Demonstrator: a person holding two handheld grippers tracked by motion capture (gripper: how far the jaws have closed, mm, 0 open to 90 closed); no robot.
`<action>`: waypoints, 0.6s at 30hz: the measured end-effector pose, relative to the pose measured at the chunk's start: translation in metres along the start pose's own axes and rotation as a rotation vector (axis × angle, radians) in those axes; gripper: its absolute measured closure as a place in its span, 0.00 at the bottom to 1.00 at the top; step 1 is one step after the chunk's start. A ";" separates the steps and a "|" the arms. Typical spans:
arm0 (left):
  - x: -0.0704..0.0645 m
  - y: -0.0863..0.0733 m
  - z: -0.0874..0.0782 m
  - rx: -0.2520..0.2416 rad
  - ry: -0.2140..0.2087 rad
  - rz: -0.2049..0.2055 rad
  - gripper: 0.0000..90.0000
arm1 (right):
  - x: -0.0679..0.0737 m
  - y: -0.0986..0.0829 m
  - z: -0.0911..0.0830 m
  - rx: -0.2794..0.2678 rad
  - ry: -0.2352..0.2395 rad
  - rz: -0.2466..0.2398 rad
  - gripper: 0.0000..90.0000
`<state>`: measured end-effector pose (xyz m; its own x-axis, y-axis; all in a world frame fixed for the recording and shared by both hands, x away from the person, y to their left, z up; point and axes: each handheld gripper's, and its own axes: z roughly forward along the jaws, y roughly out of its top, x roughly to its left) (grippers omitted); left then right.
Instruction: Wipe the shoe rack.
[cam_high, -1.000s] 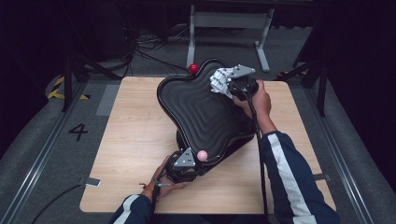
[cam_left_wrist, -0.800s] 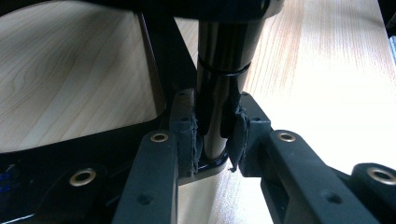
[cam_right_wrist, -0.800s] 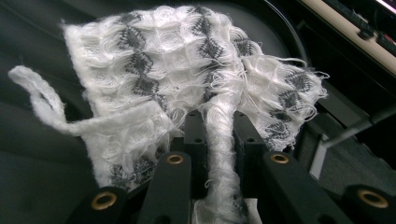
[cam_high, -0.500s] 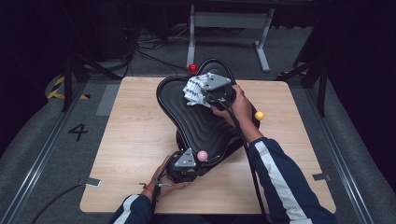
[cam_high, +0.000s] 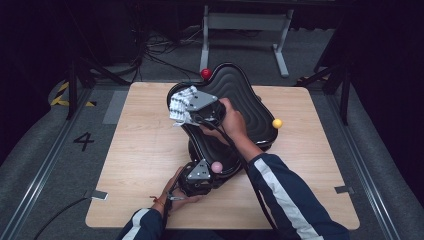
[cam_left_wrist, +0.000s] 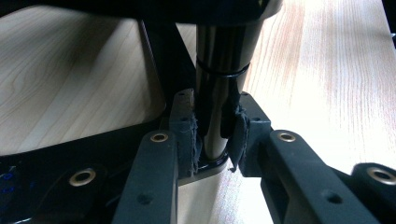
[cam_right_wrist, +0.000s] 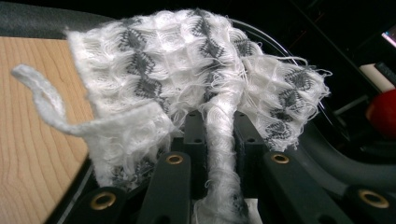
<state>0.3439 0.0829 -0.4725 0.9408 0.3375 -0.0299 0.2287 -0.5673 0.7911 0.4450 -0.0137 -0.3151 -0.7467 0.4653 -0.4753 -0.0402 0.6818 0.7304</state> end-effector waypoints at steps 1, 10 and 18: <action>0.000 0.000 0.000 0.001 0.000 -0.003 0.81 | 0.001 0.001 0.001 0.000 -0.002 -0.005 0.88; 0.001 0.000 -0.001 0.002 -0.007 0.004 0.82 | -0.014 0.000 0.005 -0.002 -0.021 0.031 0.88; 0.002 -0.001 -0.002 -0.005 -0.002 -0.003 0.82 | -0.050 -0.016 0.007 0.042 -0.085 0.092 0.87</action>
<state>0.3450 0.0856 -0.4724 0.9406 0.3380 -0.0331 0.2301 -0.5626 0.7940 0.4874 -0.0435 -0.3063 -0.6868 0.5718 -0.4487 0.0552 0.6565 0.7523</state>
